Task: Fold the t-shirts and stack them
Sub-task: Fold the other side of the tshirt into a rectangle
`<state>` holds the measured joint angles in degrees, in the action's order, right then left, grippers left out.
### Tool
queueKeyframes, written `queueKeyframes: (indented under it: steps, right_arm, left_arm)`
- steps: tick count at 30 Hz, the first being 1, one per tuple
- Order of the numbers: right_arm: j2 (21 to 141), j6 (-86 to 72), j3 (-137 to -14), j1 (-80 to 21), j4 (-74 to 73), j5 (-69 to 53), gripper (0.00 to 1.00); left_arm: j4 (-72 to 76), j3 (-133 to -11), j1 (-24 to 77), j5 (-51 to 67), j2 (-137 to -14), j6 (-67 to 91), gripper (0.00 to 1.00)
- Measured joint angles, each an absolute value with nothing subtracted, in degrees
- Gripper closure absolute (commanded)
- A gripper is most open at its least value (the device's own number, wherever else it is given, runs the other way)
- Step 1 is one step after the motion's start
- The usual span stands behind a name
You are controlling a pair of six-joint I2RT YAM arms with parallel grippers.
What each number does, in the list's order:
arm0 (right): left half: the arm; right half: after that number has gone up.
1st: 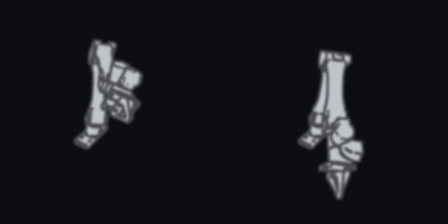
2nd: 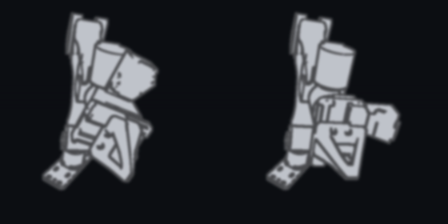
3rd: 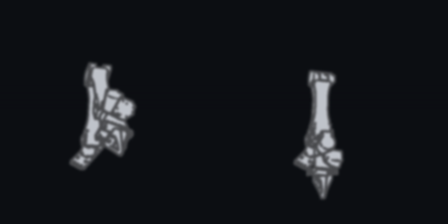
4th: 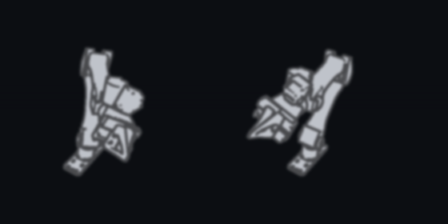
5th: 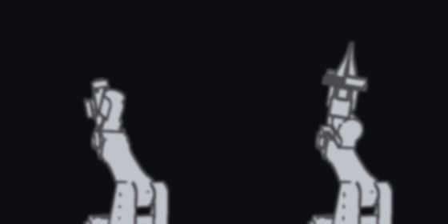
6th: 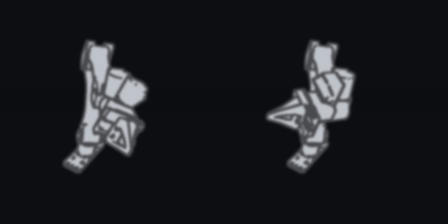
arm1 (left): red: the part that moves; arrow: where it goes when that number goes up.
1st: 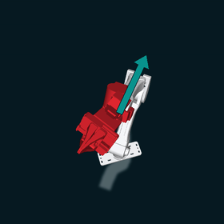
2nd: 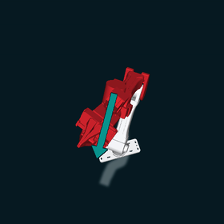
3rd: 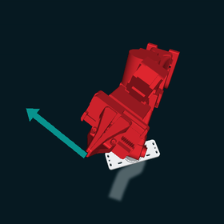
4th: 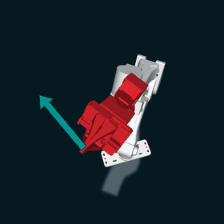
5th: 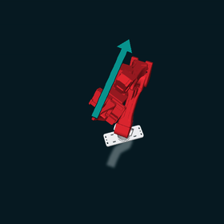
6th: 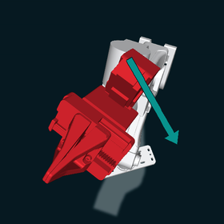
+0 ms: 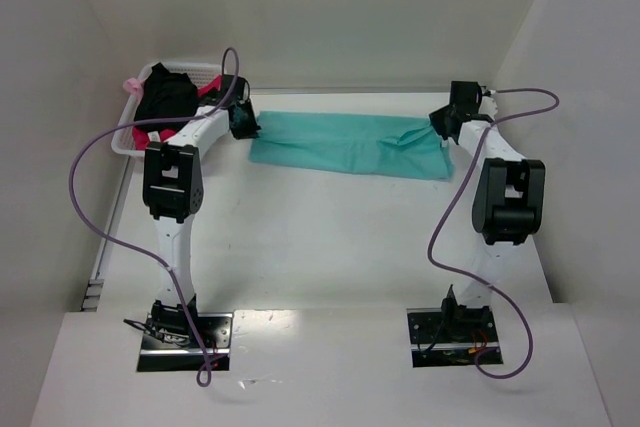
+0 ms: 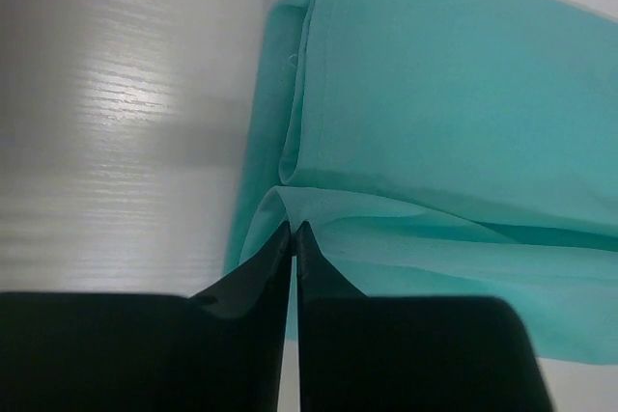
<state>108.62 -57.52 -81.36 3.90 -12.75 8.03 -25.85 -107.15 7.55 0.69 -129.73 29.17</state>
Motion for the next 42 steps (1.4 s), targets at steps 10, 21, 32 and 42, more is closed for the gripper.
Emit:
queueKeyframes:
  steps: [10, 21, 32, 42]
  right_arm:
    - [111.8, -56.9, -84.9, 3.9, -12.6, 7.2, 1.00]
    - [116.8, -56.1, -89.5, 3.9, -11.7, 6.0, 1.00]
    - [124.8, -55.2, -97.0, 4.0, -11.5, 4.5, 0.87]
    - [126.3, -50.9, -101.4, 5.3, -11.2, 1.4, 0.24]
  left_arm:
    - [-25.7, -108.1, 6.8, -0.6, -130.3, 30.7, 0.53]
    - [-24.4, -107.8, 6.8, -0.5, -130.1, 31.9, 0.26]
    - [-23.0, -104.7, 9.1, 3.8, -127.4, 31.4, 0.20]
    - [-22.3, -103.7, 9.0, 5.4, -125.3, 30.2, 0.17]
